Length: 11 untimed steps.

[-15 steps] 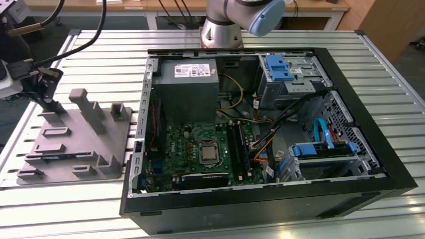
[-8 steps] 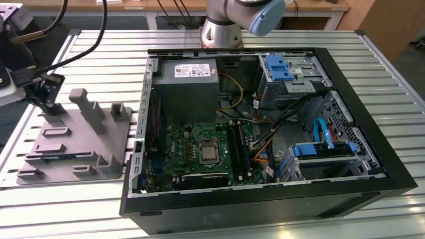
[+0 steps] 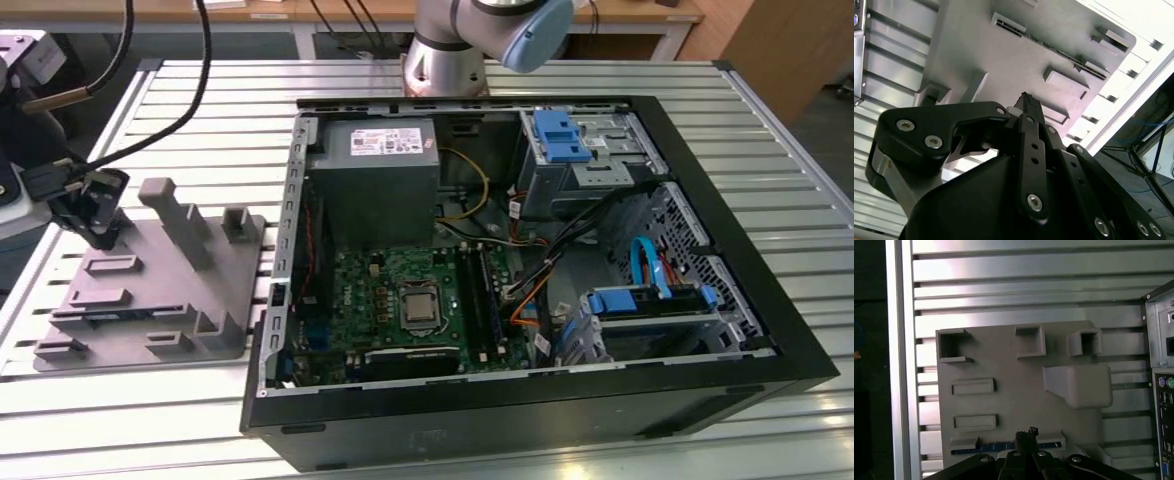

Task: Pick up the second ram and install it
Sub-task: 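Reach for the second ram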

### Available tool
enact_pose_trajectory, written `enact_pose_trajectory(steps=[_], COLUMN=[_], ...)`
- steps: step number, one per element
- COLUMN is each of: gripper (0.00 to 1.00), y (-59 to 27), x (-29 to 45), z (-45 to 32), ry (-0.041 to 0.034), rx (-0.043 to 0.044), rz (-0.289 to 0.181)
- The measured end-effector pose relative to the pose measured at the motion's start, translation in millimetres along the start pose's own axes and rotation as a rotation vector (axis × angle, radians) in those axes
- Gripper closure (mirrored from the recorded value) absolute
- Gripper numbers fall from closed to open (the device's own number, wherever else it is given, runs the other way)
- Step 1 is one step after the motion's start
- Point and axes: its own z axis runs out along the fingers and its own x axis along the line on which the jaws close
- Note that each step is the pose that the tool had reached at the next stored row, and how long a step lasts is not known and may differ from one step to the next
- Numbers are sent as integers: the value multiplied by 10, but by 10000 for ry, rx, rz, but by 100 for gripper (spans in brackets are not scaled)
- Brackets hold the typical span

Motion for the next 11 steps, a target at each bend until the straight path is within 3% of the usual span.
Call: enact_pose_trajectory(steps=[11], gripper=[90], y=[-44], x=[1], z=[156], ry=[2], rx=[-1], rz=[0])
